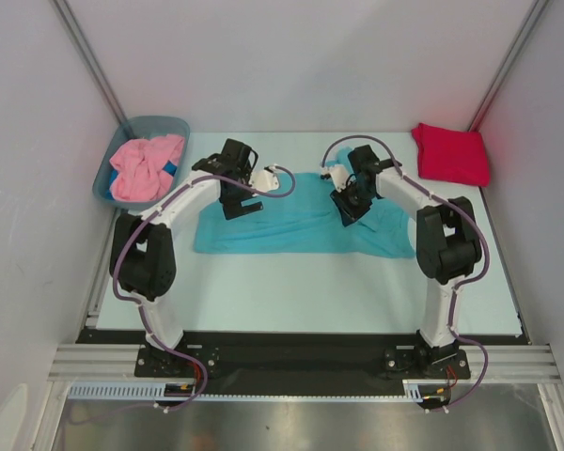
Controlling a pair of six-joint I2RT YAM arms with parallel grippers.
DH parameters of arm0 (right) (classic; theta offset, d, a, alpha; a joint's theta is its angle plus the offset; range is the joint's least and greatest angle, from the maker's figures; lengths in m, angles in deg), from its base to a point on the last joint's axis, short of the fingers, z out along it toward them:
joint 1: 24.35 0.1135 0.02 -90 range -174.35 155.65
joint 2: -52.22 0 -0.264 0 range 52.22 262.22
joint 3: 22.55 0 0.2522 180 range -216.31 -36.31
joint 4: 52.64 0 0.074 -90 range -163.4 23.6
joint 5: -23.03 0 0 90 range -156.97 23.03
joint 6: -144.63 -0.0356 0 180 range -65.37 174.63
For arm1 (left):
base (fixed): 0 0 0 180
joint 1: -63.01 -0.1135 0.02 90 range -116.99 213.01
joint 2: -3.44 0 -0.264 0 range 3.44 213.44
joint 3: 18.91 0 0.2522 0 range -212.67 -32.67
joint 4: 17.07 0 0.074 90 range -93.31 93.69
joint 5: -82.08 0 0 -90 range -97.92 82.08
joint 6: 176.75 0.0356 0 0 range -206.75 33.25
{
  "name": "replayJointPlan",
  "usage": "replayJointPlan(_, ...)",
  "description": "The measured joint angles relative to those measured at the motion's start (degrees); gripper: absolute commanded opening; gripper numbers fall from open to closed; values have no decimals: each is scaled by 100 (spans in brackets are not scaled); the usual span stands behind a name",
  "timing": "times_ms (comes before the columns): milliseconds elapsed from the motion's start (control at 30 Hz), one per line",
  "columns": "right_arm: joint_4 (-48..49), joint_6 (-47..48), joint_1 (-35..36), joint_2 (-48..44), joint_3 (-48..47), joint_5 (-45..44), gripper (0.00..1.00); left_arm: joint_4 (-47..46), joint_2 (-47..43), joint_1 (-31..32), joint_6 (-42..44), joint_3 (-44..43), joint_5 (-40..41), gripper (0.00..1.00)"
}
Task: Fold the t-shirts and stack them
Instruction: Fold the tshirt
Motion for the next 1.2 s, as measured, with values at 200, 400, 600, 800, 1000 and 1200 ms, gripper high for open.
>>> replayJointPlan(200, 664, -37, -57, -59, -44, -1084, 26, -46, -28, 0, 0, 72, 4, 100)
replayJointPlan(400, 992, 4, -101, 562, -662, -1521, 26, -66, -50, 0, 2, 74, 76, 100)
replayJointPlan(600, 968, 4, -142, 1167, -953, -1596, 25, -81, -59, 0, 28, 90, 114, 100)
replayJointPlan(800, 815, 2, -317, 1226, -1207, -1237, 26, -98, -63, 0, 50, 125, 164, 100)
replayJointPlan(1000, 308, -83, -490, 1226, -1493, -745, 25, -103, -63, 0, 48, 125, 166, 100)
replayJointPlan(1200, -15, -118, -509, 1226, -1661, -236, 26, -103, -63, 0, 48, 118, 162, 100)
